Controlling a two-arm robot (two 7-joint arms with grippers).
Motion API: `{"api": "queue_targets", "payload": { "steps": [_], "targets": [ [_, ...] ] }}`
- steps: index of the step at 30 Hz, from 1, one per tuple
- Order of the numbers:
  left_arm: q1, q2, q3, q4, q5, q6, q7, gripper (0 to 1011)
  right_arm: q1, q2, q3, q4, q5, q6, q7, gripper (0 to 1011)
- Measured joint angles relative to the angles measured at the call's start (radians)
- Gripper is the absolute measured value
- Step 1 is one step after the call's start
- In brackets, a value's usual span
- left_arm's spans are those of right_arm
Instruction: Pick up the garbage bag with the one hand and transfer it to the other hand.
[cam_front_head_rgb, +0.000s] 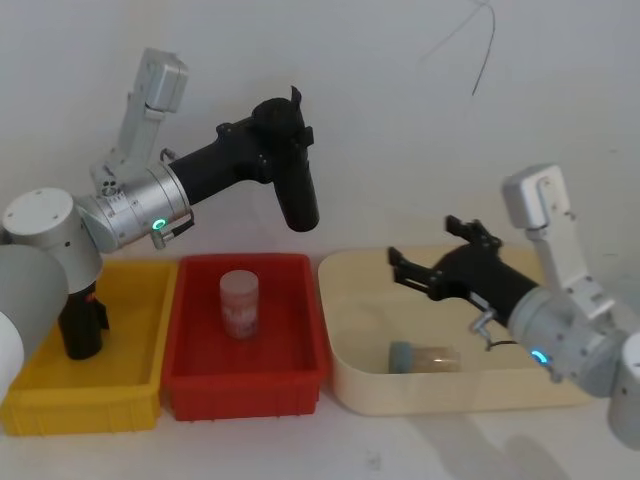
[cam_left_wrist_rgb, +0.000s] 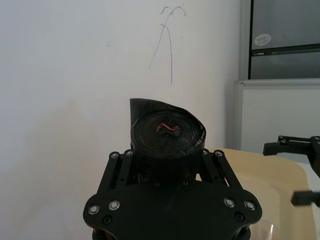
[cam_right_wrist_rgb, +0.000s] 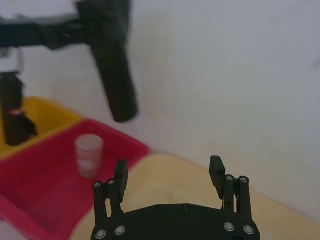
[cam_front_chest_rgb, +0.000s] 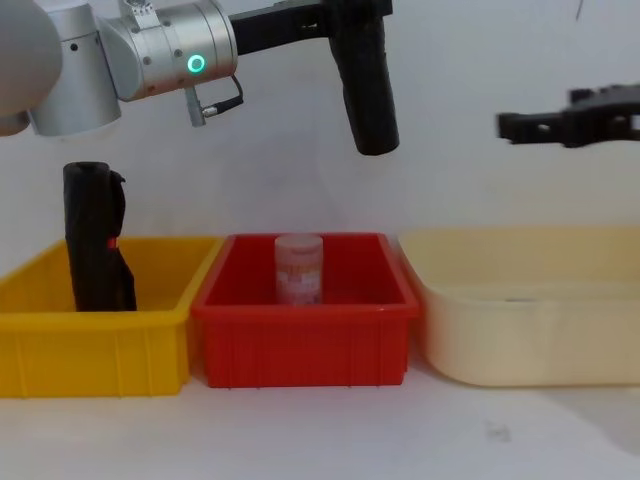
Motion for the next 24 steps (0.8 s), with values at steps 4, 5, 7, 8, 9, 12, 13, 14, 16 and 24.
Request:
{"api": "queue_targets", "payload": {
  "steps": [4, 5, 7, 8, 9, 12, 13, 14, 16, 24],
  "targets": [
    [-0.001, 0.0, 0.0, 0.002, -0.001, -0.001, -0.001, 509, 0.011, -0.017, -0.027, 0.011, -0.017, -0.034, 0.002, 1001],
    [-0.001, 0.0, 0.0, 0.002, -0.001, -0.001, -0.001, 509, 0.018, -0.026, -0.04, 0.018, -0.028, -0.048, 0.001, 1001],
    [-0.001, 0.0, 0.0, 0.003, -0.001, -0.001, -0.001, 511, 0.027, -0.038, -0.053, 0.027, -0.041, -0.063, -0.004, 1001],
    [-0.001, -0.001, 0.0, 0.003, -0.001, -0.001, -0.001, 509, 0.033, -0.045, -0.064, 0.035, -0.052, -0.073, -0.01, 1001],
    [-0.002, -0.001, 0.0, 0.004, -0.001, -0.002, -0.001, 509, 0.036, -0.051, -0.07, 0.039, -0.059, -0.078, -0.014, 1001],
    [-0.002, -0.001, 0.0, 0.004, -0.001, -0.002, -0.001, 509, 0.048, -0.067, -0.086, 0.054, -0.077, -0.089, -0.028, 1001],
    [-0.002, -0.001, 0.0, 0.005, -0.001, -0.002, -0.002, 509, 0.056, -0.077, -0.095, 0.065, -0.093, -0.095, -0.04, 1001],
    [-0.002, -0.001, 0.0, 0.005, -0.001, -0.002, -0.002, 509, 0.061, -0.085, -0.101, 0.072, -0.099, -0.097, -0.046, 1001],
    [-0.002, -0.001, 0.0, 0.005, -0.001, -0.002, -0.002, 509, 0.074, -0.101, -0.112, 0.087, -0.118, -0.102, -0.063, 1001],
    [-0.003, -0.002, 0.0, 0.006, -0.001, -0.003, -0.003, 509, 0.124, -0.155, -0.139, 0.152, -0.178, -0.094, -0.123, 1001]
  ]
}}
